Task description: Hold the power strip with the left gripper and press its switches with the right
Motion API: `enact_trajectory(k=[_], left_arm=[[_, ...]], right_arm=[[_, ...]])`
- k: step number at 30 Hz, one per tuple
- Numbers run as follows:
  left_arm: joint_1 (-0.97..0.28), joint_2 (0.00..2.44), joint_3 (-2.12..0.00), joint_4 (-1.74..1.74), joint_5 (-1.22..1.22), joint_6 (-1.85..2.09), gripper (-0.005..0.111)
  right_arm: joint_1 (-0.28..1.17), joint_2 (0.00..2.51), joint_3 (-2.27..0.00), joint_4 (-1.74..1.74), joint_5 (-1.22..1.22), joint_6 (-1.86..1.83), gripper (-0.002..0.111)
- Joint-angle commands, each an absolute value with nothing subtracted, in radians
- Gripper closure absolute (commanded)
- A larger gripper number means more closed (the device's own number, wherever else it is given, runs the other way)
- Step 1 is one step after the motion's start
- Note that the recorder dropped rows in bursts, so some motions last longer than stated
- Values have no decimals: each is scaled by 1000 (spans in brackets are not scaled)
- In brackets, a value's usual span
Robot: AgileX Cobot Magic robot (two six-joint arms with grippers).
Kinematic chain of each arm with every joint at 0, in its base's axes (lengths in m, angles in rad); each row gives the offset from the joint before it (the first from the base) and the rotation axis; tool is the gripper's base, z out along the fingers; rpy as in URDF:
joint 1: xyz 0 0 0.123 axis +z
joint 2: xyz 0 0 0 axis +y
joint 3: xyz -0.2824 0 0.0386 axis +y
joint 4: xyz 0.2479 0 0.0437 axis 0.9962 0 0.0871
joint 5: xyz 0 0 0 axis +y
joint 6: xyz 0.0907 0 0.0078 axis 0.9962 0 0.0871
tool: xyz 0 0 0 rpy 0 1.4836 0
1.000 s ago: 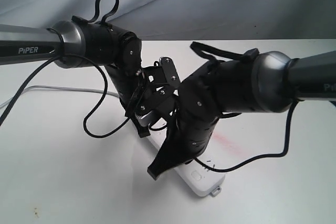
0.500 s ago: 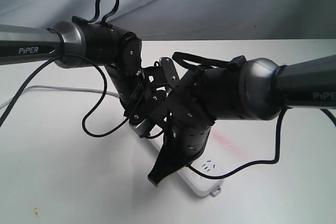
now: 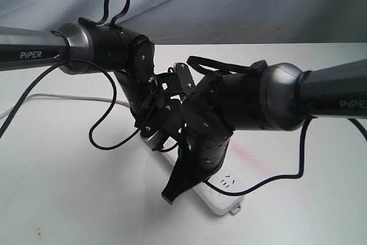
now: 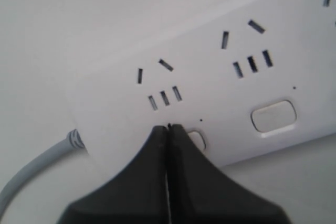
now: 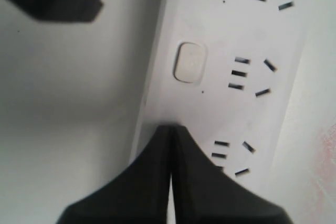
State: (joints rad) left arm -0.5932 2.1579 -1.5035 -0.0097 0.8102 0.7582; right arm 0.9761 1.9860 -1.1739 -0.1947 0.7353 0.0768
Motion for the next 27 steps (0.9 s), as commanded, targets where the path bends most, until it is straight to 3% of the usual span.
enact_trajectory(k=[1,19,27], left_arm=[[-598,2174,-1483,-43,861,760,107],[-598,2174,-1483,-43,867,759,107],[-598,2174,-1483,-43,867,759,107]], right_arm=[[987,2101,-1114,-11,869,6,108],[985,2095,-1154,-135,898,89,108],[985,1959,-1154,-147,852,111,108]])
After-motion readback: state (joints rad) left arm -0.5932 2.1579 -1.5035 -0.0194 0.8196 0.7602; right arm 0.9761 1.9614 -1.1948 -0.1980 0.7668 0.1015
